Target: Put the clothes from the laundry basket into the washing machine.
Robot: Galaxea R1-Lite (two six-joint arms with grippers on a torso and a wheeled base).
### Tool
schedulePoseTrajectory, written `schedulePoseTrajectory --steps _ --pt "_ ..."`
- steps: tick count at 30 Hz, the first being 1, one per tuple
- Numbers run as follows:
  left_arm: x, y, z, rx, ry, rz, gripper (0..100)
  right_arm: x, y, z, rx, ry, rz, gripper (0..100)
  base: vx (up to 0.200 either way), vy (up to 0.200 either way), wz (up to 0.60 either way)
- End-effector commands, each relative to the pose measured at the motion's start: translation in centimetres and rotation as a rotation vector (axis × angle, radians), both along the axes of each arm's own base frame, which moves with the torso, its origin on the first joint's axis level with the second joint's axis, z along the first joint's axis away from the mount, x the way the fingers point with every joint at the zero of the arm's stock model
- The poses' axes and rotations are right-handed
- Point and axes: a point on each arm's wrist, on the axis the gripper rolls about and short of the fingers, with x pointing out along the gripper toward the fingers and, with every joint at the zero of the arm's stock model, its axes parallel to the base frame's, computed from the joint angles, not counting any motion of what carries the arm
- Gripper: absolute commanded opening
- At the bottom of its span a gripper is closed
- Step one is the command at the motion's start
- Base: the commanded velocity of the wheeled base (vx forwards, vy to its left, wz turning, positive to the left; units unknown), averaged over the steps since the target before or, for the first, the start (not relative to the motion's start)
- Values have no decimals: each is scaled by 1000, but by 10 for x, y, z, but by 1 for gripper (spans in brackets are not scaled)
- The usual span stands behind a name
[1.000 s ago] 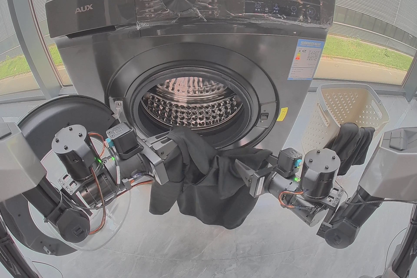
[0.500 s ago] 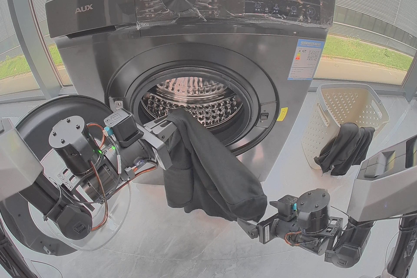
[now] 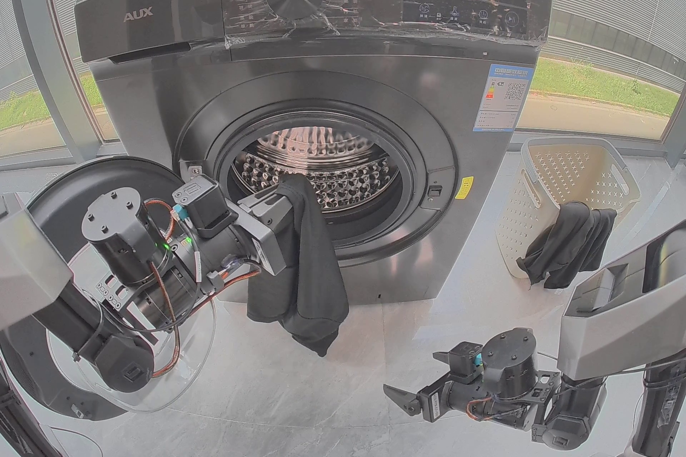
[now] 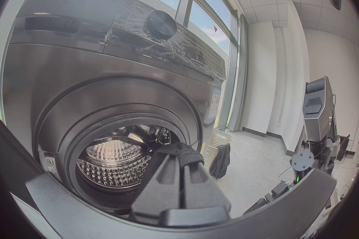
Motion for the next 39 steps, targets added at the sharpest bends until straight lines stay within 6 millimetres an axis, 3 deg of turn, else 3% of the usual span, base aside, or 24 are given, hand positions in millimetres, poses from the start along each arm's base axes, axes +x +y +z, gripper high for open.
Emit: schedulePoseTrajectory --steps 1,7,11,14,17,24,39 --pt "1 -2 1 -8 -6 15 0 0 14 3 46 -37 69 100 0 0 0" --pt "4 -3 2 -16 -8 34 0 12 34 14 135 -110 117 100 0 0 0" --pt "6 -3 2 -21 -9 57 0 24 46 9 157 -131 120 100 0 0 0" --pt "7 -4 4 -28 -15 63 0 44 57 1 167 -173 97 100 0 0 0" --pt "6 -4 5 -30 -19 61 0 75 55 -12 138 -225 25 100 0 0 0" --pt "6 -6 8 -42 -19 51 0 104 56 -19 155 -269 -26 100 0 0 0" --pt "4 -8 7 -41 -16 43 0 128 78 -13 167 -330 -83 100 0 0 0"
